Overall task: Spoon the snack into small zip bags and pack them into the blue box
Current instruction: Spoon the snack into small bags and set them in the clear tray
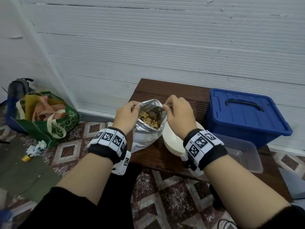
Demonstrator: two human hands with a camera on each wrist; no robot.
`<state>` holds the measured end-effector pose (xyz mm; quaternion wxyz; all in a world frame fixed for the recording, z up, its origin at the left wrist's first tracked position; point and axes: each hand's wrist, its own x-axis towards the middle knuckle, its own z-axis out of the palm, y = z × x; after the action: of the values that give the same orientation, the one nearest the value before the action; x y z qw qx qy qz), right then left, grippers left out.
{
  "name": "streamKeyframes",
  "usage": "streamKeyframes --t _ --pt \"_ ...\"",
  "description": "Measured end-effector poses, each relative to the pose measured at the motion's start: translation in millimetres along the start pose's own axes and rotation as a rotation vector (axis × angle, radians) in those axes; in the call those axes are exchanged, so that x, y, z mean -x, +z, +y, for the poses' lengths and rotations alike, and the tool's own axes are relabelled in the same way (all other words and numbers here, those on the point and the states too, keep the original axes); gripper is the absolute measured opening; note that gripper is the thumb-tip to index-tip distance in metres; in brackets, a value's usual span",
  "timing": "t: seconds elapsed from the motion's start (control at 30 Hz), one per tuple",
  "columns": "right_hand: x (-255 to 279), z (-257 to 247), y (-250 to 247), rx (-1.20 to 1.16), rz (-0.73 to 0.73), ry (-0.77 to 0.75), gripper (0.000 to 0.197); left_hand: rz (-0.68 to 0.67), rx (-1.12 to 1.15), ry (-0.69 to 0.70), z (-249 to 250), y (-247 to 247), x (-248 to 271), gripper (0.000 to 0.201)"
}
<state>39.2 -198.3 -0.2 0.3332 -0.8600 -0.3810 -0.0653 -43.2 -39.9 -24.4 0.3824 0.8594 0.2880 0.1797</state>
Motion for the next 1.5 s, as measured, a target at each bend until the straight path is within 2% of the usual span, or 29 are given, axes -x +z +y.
streamKeyframes --t 0.13,0.23,0.33,0.47,0.53,0.63,0.73,0.87,0.97,1.13,1.23,1.4,1.5 --pt "-3.9 4.6 17.8 -0.085 -0.074 0.105 0.009 0.002 0.029 0.006 -2.6 0.2 0.6 0.027" --pt "-0.1 6.2 24.4 -0.116 -0.066 0.077 0.010 0.009 0.037 -0.008 -5.7 -1.1 1.8 0.031" --pt "6.6 11.1 18.2 -0.264 0.004 0.080 0.020 0.008 0.070 -0.017 -5.9 -2.0 4.2 0.032" --pt "19.4 27.1 -1.1 -0.578 0.184 0.289 0.024 0.009 0.127 -0.003 -7.0 -0.4 6.3 0.033" --pt "26.6 45.8 -2.2 -0.503 0.162 0.390 0.028 0.005 0.132 0.017 -6.7 0.1 7.8 0.033" --pt "36.9 77.6 8.3 -0.062 -0.125 0.460 0.017 -0.005 0.106 0.039 -5.9 1.2 8.7 0.033" --pt "47.4 87.9 15.3 0.219 -0.365 0.425 0.037 -0.007 0.078 0.042 -6.1 2.3 8.6 0.033" --pt "53.3 84.5 21.5 0.352 -0.487 0.381 0.058 -0.017 0.056 0.030 -5.5 2.5 9.3 0.034" --pt "52.3 84.4 24.8 0.384 -0.516 0.360 0.055 -0.020 0.052 0.035 -5.4 2.6 8.9 0.034" --pt "49.9 83.5 29.6 0.351 -0.539 0.313 0.032 -0.022 0.047 0.031 -5.3 3.1 8.7 0.034" --pt "49.3 85.1 31.6 0.351 -0.499 0.324 0.022 -0.020 0.051 0.033 -4.9 3.0 9.2 0.034" --pt "52.1 88.0 30.9 0.298 -0.457 0.360 0.027 -0.024 0.050 0.022 -5.1 3.2 9.3 0.035" --pt "51.4 86.3 25.4 0.238 -0.353 0.340 0.026 -0.024 0.043 0.020 -5.2 2.8 8.8 0.035"
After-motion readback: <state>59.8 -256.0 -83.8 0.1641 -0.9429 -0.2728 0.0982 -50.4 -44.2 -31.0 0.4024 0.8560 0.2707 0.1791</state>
